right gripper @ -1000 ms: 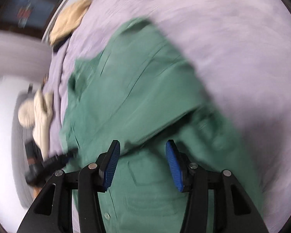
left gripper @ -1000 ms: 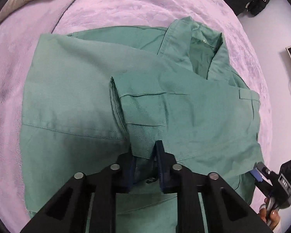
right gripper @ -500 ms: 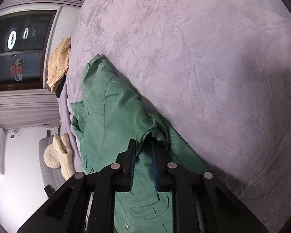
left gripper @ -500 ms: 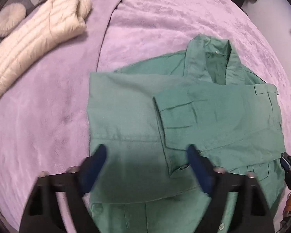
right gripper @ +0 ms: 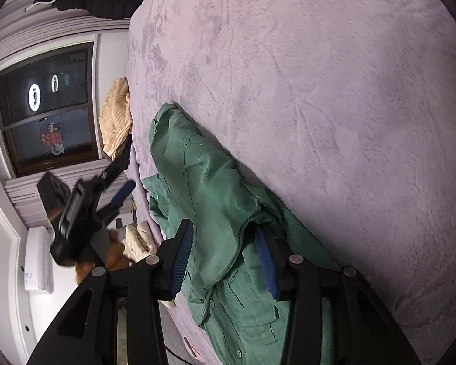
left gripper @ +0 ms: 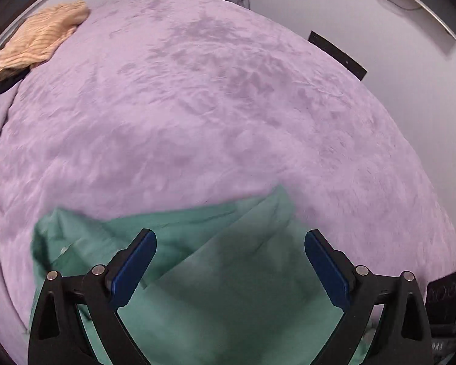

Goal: Fold small clothes

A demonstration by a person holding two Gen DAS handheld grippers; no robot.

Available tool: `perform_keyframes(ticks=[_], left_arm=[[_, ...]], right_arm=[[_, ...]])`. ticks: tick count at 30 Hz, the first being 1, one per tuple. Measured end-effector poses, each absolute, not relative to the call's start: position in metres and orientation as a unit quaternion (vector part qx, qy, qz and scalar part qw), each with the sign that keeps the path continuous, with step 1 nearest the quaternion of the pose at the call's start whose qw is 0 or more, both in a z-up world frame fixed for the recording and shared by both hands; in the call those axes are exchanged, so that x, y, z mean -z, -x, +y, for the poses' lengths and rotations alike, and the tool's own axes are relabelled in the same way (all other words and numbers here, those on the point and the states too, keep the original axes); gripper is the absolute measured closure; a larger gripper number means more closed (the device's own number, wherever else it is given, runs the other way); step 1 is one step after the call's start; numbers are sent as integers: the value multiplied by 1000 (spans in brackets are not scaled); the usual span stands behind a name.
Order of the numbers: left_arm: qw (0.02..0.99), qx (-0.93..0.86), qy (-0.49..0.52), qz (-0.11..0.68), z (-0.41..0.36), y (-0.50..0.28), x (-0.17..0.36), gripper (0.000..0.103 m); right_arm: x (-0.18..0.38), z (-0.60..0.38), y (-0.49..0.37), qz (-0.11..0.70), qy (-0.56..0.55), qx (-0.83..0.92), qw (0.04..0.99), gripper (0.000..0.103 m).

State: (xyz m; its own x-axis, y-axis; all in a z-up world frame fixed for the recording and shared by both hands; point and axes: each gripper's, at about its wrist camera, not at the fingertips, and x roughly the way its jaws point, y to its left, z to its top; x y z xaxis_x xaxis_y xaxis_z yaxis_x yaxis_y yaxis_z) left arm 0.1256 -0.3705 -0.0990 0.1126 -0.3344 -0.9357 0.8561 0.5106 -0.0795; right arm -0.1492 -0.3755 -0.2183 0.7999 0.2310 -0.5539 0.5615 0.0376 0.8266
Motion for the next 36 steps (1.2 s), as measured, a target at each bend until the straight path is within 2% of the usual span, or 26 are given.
perform_keyframes(ticks=[1, 2, 3, 4, 5, 6, 7, 8, 13, 17, 20, 26, 30, 36], left_arm=[[691, 422, -262, 524, -387, -123, 110, 5], [685, 417, -270, 533, -397, -120, 119, 18], [675, 406, -283, 548, -409, -119, 133, 46], [667, 391, -296, 561, -414, -118, 143, 57], [664, 384, -304, 565, -417, -116, 148, 75], [660, 396, -300, 564, -417, -111, 148, 88], [664, 399, -301, 556, -417, -107, 145, 91], [670, 402, -300, 547, -415, -104, 139, 92], [696, 435, -266, 505, -405, -105, 105, 95], [697, 415, -295, 505, -418, -102, 139, 94], [713, 398, -284, 502, -418, -101, 143, 94], [758, 375, -232, 481, -404, -148, 82, 94], [761, 386, -225, 470, -379, -153, 58, 94], [746, 395, -237, 482, -332, -118, 81, 94]], right_arm=[[220, -376, 150, 287, -687, 124, 656, 57], [223, -376, 150, 282, -693, 122, 652, 57], [224, -377, 150, 277, -699, 123, 648, 57], [225, -378, 150, 272, -703, 124, 646, 57], [228, -378, 150, 265, -708, 123, 643, 57], [229, -379, 149, 258, -712, 123, 641, 62], [229, -379, 147, 258, -711, 126, 642, 77], [226, -380, 143, 270, -698, 134, 650, 101], [190, -385, 142, 298, -602, 171, 721, 101], [214, -390, 148, 315, -606, 200, 703, 101], [208, -388, 148, 326, -585, 202, 715, 101], [198, -386, 153, 344, -582, 183, 714, 99], [168, -383, 169, 351, -547, 199, 733, 96], [131, -387, 148, 349, -494, 181, 776, 96]])
